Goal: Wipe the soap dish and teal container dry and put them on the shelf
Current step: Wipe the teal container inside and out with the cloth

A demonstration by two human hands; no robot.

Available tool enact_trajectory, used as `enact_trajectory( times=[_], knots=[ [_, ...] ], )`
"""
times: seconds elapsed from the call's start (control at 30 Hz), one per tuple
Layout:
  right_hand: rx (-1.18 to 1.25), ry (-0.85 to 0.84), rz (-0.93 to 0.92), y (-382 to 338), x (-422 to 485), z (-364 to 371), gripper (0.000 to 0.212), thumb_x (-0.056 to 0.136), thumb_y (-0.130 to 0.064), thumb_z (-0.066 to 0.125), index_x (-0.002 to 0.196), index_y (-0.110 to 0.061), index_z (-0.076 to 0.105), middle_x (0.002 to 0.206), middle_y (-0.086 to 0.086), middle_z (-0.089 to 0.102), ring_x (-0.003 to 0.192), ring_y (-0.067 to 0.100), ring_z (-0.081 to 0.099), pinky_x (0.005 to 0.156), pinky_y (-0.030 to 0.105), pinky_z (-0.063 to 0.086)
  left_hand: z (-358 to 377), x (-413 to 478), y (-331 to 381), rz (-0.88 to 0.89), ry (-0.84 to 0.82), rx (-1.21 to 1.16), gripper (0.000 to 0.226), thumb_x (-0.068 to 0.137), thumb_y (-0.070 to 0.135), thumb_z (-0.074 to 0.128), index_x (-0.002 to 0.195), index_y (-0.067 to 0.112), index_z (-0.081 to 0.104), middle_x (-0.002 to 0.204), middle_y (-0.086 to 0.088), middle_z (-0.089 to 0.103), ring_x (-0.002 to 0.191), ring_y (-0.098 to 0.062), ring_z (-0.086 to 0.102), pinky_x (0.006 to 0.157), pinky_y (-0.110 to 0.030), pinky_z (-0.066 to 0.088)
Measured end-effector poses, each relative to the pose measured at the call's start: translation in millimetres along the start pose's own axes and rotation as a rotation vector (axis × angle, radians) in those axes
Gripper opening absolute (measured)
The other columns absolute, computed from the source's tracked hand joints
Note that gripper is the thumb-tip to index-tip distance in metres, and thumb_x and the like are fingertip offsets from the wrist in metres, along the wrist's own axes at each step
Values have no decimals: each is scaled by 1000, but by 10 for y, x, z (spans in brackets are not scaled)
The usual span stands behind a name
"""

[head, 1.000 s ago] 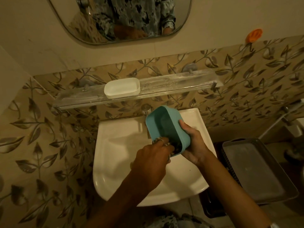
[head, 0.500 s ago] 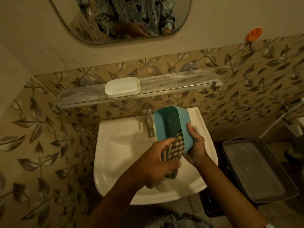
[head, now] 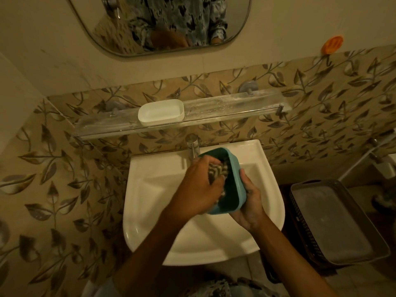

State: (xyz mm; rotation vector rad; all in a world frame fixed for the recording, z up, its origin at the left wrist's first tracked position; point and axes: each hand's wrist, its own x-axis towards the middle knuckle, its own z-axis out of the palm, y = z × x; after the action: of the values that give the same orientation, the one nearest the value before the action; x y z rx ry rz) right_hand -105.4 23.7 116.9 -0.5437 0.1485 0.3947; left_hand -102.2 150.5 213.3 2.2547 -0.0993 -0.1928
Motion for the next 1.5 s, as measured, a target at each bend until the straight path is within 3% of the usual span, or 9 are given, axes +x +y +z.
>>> enact_trajectory(
  times=[0.13, 0.4, 0.57, 0.87, 1.07, 1.17, 1.27, 1.37, 1.5],
  knots=[
    [0, -5, 20, 85, -37, -13, 51, 92, -43, 49, 128, -9, 59, 122, 17, 63, 111, 27, 61, 90, 39, 53, 241, 50, 60, 112, 123, 98, 27, 93, 18, 53, 120, 15, 55, 123, -2, 55, 113, -15, 53, 94, -25, 45],
    [78, 37, 58, 61, -79, -214, 52, 90, -47, 50, 123, -10, 64, 118, 16, 67, 108, 29, 65, 81, 40, 55, 167, 19, -43, 392, -570, 547, 44, 83, 1, 61, 121, 23, 62, 129, 4, 48, 99, -21, 57, 66, -22, 42],
    [26, 22, 64, -3, -43, -221, 52, 88, -50, 51, 124, -14, 63, 125, 15, 63, 113, 28, 62, 89, 43, 52, 158, 86, 4, 634, -409, 810, 31, 89, 15, 60, 118, 23, 62, 125, -3, 53, 106, -23, 54, 69, -28, 42],
    [-31, 120, 18, -34, 4, -186, 52, 84, -42, 56, 124, -9, 63, 112, 18, 66, 99, 27, 65, 80, 39, 57, 348, 137, 53, 113, -272, 899, 55, 82, 25, 70, 131, 14, 47, 132, -12, 47, 108, -28, 56, 86, -39, 49],
    [-16, 182, -16, -75, 6, -321, 51, 82, -42, 53, 114, -6, 69, 107, 20, 70, 93, 30, 69, 73, 37, 60, 293, 139, 40, 153, -615, 600, 15, 89, 15, 57, 102, 12, 63, 97, -11, 66, 69, -23, 60, 55, -33, 53],
    [-63, 138, -18, -149, 9, -302, 48, 85, -42, 49, 109, -8, 72, 106, 19, 71, 93, 28, 70, 74, 35, 59, 154, 251, -10, 178, -748, 262, 16, 93, 17, 54, 106, 12, 63, 101, -9, 69, 87, -24, 67, 78, -43, 57],
    [-54, 112, -35, -177, 44, -245, 49, 85, -43, 48, 112, -8, 71, 109, 18, 70, 96, 27, 69, 79, 35, 59, 56, 333, -105, 183, -792, -10, 29, 94, 13, 54, 123, 12, 60, 121, -3, 64, 110, -11, 60, 96, -27, 48],
    [19, 116, -81, -218, 106, -168, 50, 87, -44, 47, 116, -9, 69, 112, 17, 68, 100, 26, 66, 83, 36, 57, -51, 299, -321, -31, -643, -410, 31, 87, 21, 63, 115, 33, 60, 117, 13, 60, 103, 6, 59, 83, -12, 49],
    [95, 157, -130, -318, 148, -251, 45, 88, -43, 48, 116, -14, 69, 114, 13, 68, 100, 26, 67, 81, 39, 57, -186, 252, -768, -247, -308, -1063, 49, 78, 24, 66, 125, 17, 55, 108, -7, 70, 86, -18, 70, 66, -27, 56]
  ],
)
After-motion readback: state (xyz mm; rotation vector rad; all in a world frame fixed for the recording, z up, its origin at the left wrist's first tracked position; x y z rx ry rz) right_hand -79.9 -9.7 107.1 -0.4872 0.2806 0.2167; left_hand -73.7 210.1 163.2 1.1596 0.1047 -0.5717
